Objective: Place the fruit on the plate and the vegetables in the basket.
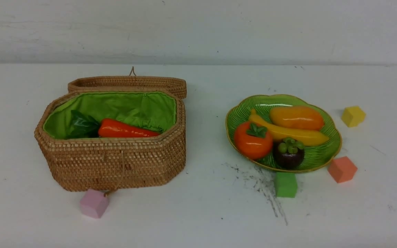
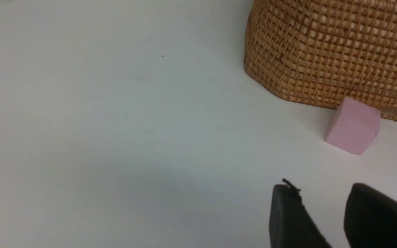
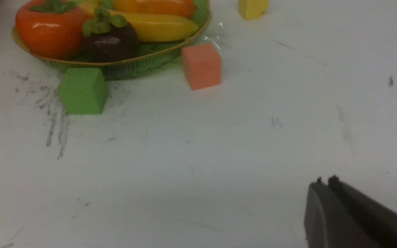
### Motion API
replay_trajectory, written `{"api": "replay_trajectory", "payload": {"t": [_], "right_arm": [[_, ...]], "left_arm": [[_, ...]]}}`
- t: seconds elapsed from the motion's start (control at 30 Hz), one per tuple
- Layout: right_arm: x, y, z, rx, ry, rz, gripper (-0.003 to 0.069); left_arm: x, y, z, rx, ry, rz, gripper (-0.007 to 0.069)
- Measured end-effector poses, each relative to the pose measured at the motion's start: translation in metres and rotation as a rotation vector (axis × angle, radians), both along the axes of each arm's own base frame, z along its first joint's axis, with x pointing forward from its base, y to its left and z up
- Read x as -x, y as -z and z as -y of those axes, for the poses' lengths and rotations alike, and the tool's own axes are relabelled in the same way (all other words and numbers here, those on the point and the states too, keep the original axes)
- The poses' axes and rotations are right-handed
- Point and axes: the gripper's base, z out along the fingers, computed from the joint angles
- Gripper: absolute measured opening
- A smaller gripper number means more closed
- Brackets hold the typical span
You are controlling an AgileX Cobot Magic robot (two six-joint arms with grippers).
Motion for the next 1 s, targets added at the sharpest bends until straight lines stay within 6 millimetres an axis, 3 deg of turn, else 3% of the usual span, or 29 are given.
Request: {"api": "replay_trajectory", "payload": {"t": [1.0], "right_arm": [[-0.0004, -0.0004, -0.0001, -0.002, 0.000, 0.011, 0.0038]], "left_arm": [[0.0000, 0.0000, 0.0000, 0.000, 0.000, 0.000, 0.0239]]}}
